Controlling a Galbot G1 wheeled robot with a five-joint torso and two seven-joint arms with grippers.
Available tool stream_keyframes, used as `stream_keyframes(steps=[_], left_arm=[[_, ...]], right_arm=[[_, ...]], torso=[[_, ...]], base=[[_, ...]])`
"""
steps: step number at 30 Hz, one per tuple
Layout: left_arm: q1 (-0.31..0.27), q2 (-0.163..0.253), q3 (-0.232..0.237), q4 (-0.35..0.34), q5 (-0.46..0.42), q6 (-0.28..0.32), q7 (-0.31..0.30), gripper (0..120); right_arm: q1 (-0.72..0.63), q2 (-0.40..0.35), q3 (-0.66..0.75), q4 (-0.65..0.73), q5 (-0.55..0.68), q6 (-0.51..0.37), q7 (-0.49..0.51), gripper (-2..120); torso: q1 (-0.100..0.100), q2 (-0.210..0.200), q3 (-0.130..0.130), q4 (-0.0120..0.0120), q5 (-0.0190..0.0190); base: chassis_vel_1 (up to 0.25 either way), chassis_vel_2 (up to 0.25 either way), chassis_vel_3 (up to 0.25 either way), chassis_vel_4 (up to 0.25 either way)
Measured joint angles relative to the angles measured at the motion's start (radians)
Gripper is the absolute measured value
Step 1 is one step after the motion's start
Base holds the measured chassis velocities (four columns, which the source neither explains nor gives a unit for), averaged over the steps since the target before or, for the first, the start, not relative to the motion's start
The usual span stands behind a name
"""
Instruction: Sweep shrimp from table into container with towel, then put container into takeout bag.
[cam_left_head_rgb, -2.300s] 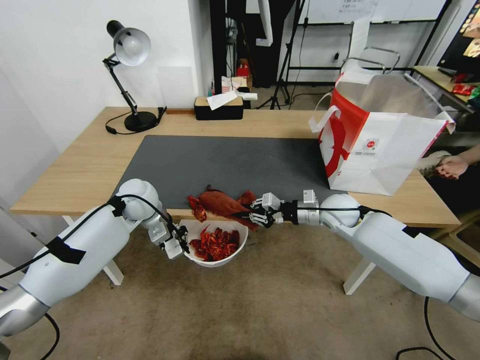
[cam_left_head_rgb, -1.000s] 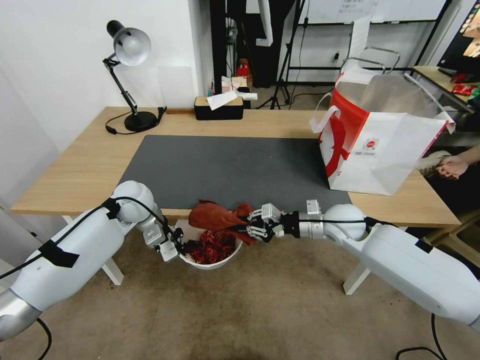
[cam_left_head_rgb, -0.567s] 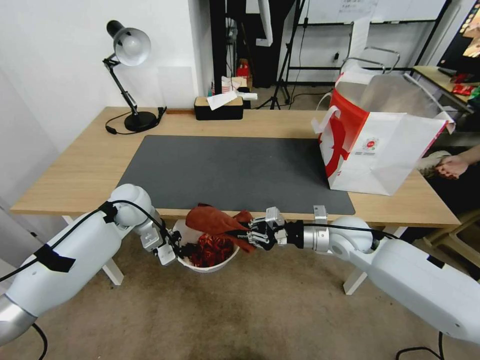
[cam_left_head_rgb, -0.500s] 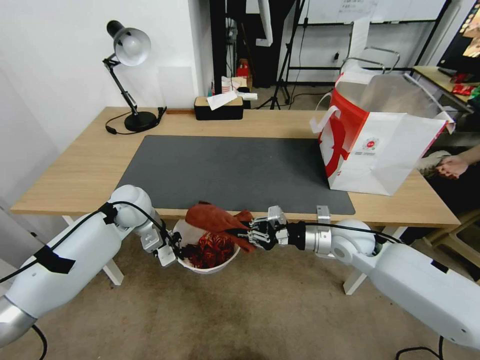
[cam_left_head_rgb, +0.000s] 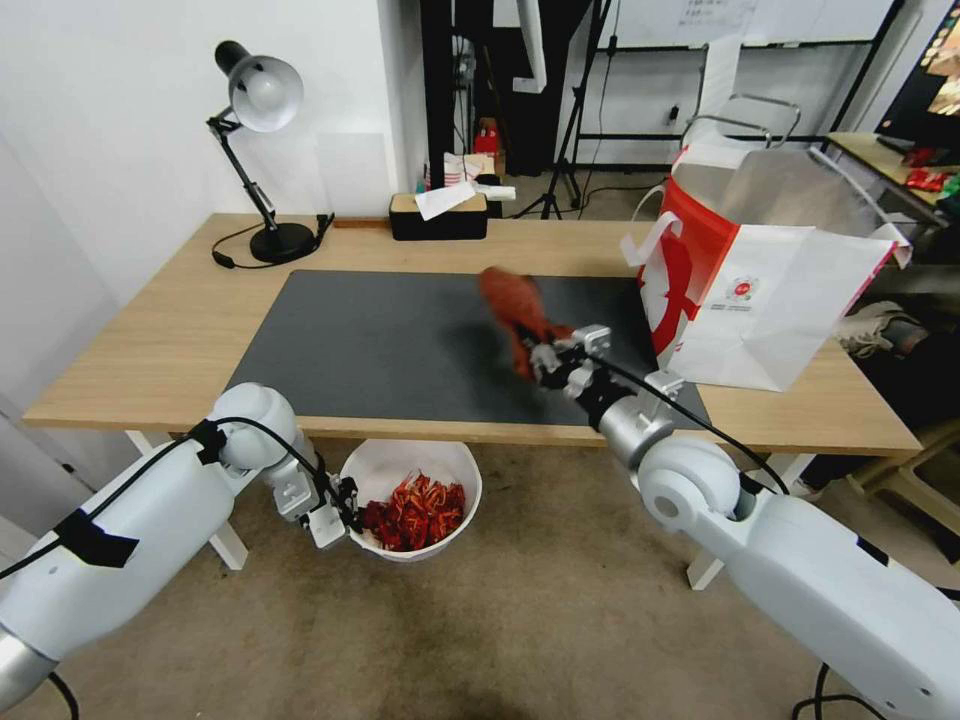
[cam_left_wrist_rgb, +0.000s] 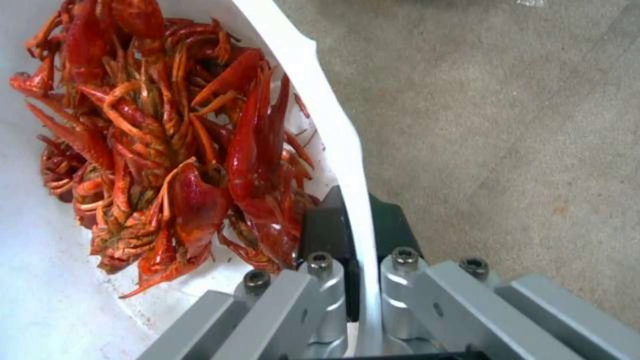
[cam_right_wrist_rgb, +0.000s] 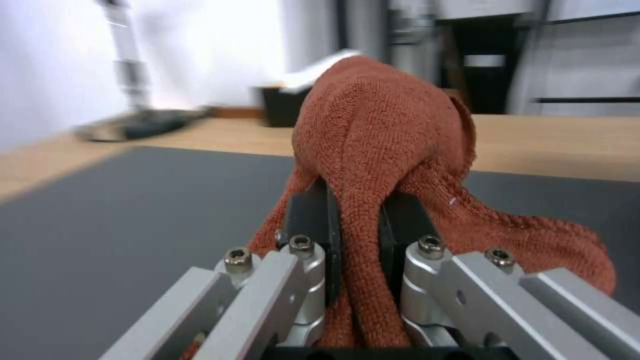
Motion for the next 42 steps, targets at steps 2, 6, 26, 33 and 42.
stream_keyframes(steps=[2,6,26,33,42], left_arm=[[0.008,0.002,-0.005,-0.003,0.001,-0.001,0.0,0],[0.027,0.005,-0.021,-0.014,0.012,-0.005,-0.002,0],[0.061,-0.013,-0.045,-0.01,0.032,-0.019,-0.004,0],[0.072,-0.015,-0.059,-0.006,0.035,-0.028,-0.005,0],[0.111,0.001,-0.089,-0.018,0.042,-0.038,-0.021,0]], right_arm=[[0.015,0.013,-0.012,-0.017,-0.01,-0.012,0.046,8],[0.063,0.05,-0.033,-0.064,0.044,-0.096,0.096,25],[0.085,0.069,-0.035,-0.044,0.075,-0.267,0.149,98],[0.022,0.051,0.011,0.016,0.021,-0.128,0.16,100],[-0.213,0.017,0.16,0.135,-0.183,0.131,0.03,100]], torso=[[0.0,0.0,0.0,-0.0001,0.0002],[0.0,0.0,0.0,0.0006,0.0001],[0.0,0.0,0.0,0.0003,0.0001],[0.0,0.0,0.0,0.0004,0.0],[0.0,0.0,0.0,0.0004,0.0001]], base=[[0.0,0.0,0.0,0.0],[0.0,0.0,0.0,0.0],[0.0,0.0,0.0,0.0],[0.0,0.0,0.0,0.0],[0.0,0.0,0.0,0.0]])
